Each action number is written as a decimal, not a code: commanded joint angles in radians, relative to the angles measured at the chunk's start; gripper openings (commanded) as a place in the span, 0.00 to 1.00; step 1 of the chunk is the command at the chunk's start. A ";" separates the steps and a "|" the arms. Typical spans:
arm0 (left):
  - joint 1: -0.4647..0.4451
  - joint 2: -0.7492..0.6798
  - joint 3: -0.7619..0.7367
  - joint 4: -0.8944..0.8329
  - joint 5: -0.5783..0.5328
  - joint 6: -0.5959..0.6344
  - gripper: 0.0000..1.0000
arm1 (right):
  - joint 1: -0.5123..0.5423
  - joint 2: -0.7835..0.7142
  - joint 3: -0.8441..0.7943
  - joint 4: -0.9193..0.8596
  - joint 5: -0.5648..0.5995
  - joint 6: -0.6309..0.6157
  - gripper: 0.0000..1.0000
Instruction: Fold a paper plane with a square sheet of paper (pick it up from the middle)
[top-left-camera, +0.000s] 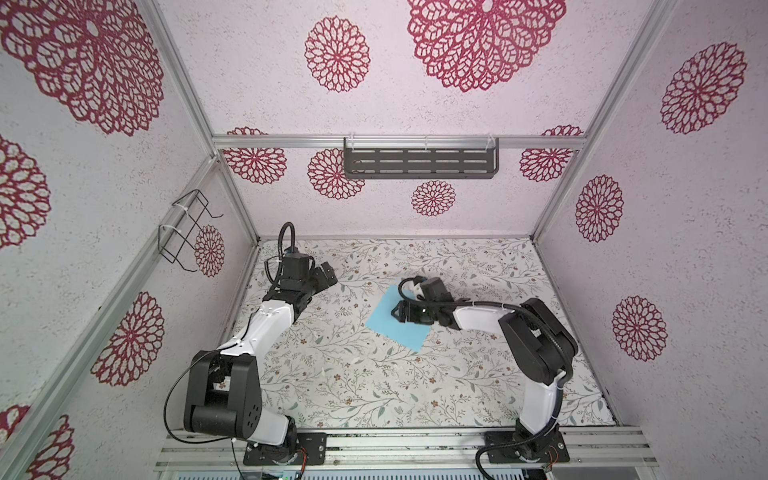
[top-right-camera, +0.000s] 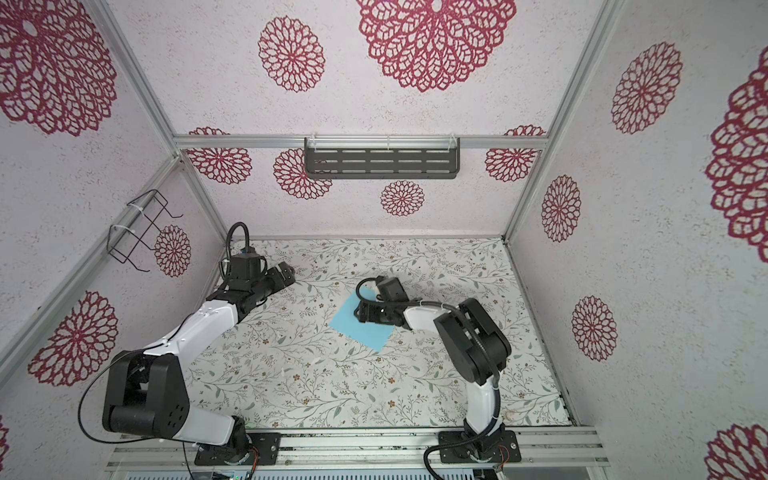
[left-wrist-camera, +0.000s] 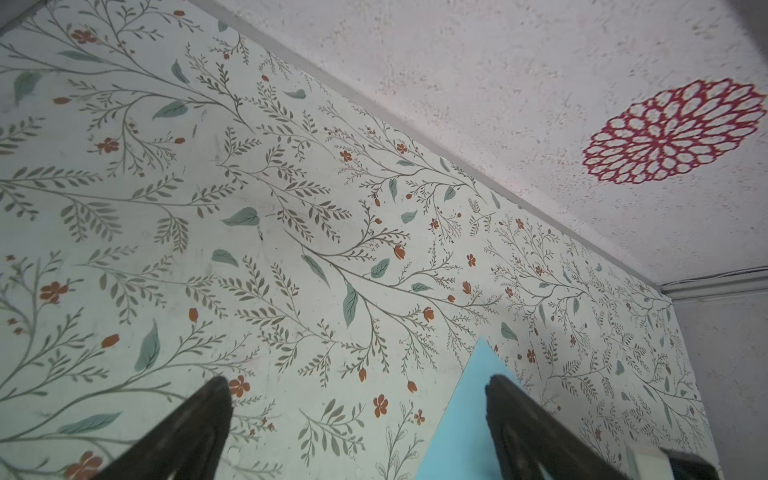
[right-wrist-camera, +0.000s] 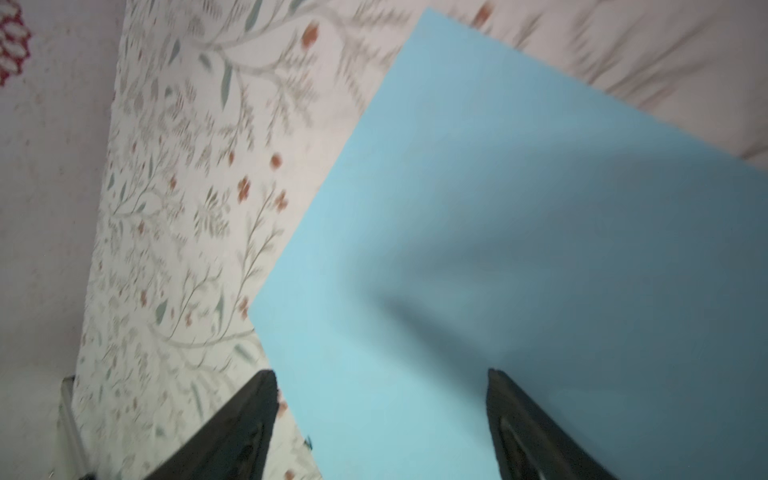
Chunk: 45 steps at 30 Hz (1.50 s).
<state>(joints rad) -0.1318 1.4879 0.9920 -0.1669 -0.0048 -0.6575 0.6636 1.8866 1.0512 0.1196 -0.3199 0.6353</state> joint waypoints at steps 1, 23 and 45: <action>-0.045 -0.026 -0.008 -0.064 0.033 -0.054 0.98 | 0.000 -0.077 -0.018 -0.042 -0.032 0.077 0.80; -0.391 0.418 0.341 -0.436 0.308 0.246 0.85 | -0.127 -0.186 -0.200 0.033 -0.047 0.338 0.44; -0.396 0.559 0.376 -0.433 0.322 0.275 0.84 | -0.113 -0.087 -0.200 -0.006 -0.118 0.333 0.38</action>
<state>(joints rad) -0.5259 2.0182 1.3682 -0.6029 0.3126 -0.3923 0.5522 1.7721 0.8429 0.1375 -0.4545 0.9794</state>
